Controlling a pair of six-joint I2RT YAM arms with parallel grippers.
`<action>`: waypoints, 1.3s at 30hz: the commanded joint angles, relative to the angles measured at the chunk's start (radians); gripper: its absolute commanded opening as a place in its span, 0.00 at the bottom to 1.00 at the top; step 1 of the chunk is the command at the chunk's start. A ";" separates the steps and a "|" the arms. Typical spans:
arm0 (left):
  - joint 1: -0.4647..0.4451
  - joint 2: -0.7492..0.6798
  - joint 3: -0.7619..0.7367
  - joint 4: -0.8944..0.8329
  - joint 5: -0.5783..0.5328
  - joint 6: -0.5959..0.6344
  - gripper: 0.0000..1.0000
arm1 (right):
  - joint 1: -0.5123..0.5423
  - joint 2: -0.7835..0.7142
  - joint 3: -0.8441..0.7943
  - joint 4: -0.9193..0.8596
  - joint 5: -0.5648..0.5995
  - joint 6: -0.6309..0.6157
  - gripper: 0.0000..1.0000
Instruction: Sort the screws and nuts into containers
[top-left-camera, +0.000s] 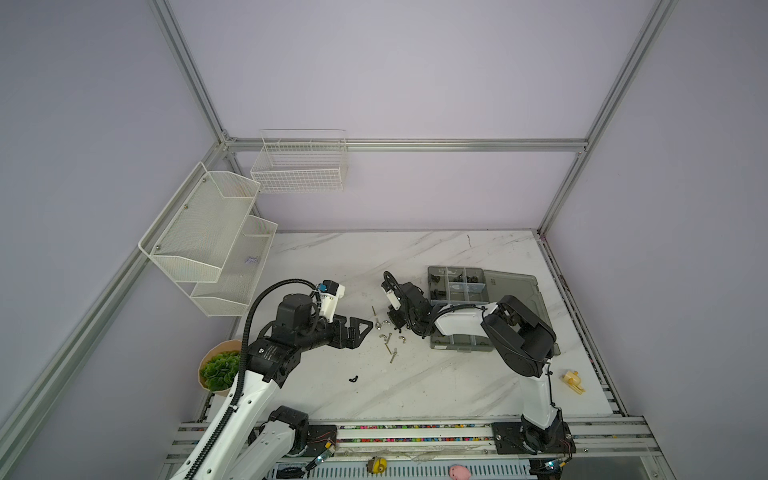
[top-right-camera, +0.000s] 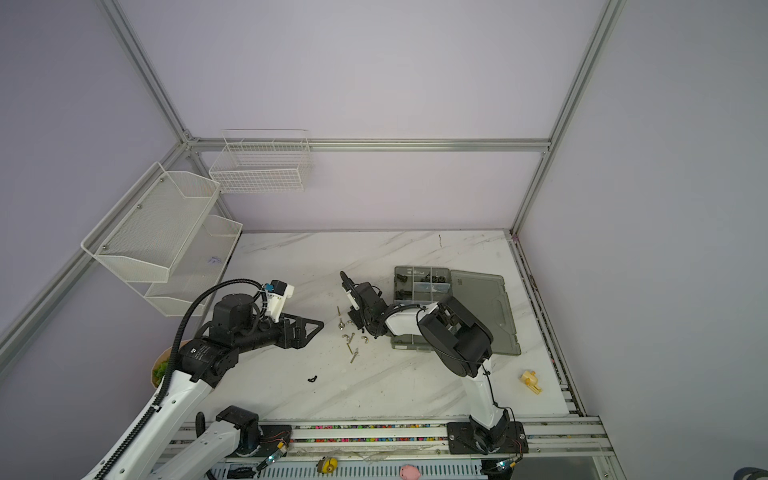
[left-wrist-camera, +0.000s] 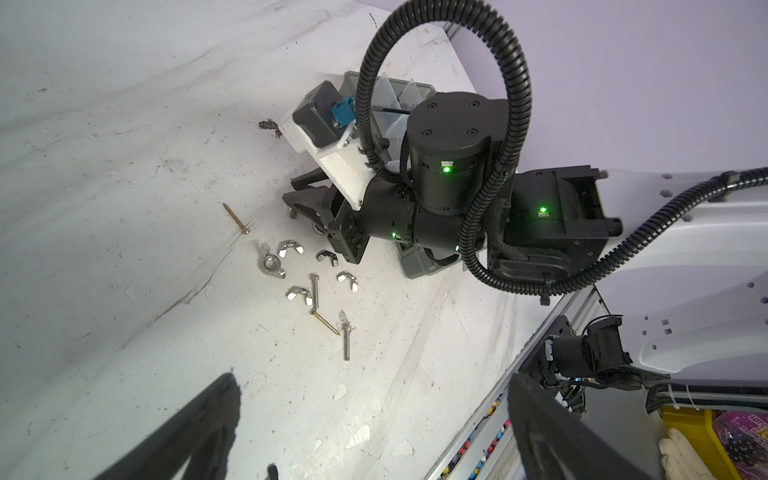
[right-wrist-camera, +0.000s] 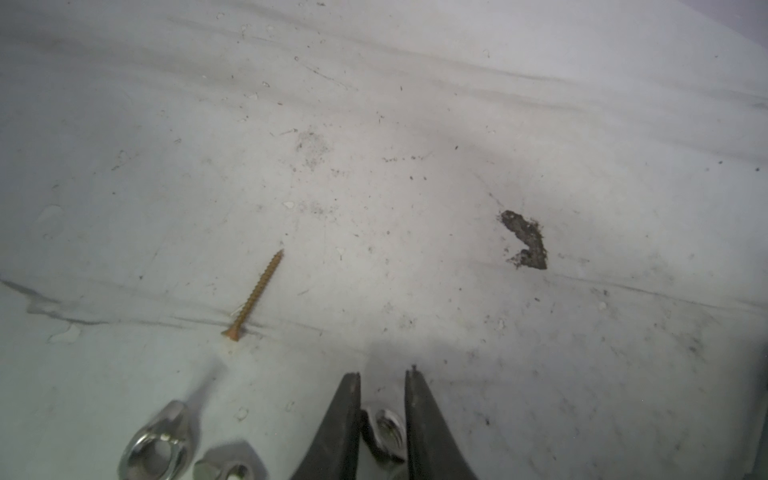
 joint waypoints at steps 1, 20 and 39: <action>0.005 0.000 -0.023 0.006 0.017 0.019 1.00 | -0.001 0.001 -0.005 -0.016 0.022 -0.001 0.20; 0.006 -0.024 -0.025 0.005 0.007 0.014 1.00 | -0.002 -0.006 0.002 -0.050 0.033 0.010 0.25; 0.005 -0.031 -0.030 0.013 0.021 0.010 1.00 | -0.069 -0.029 -0.003 -0.064 0.074 0.108 0.23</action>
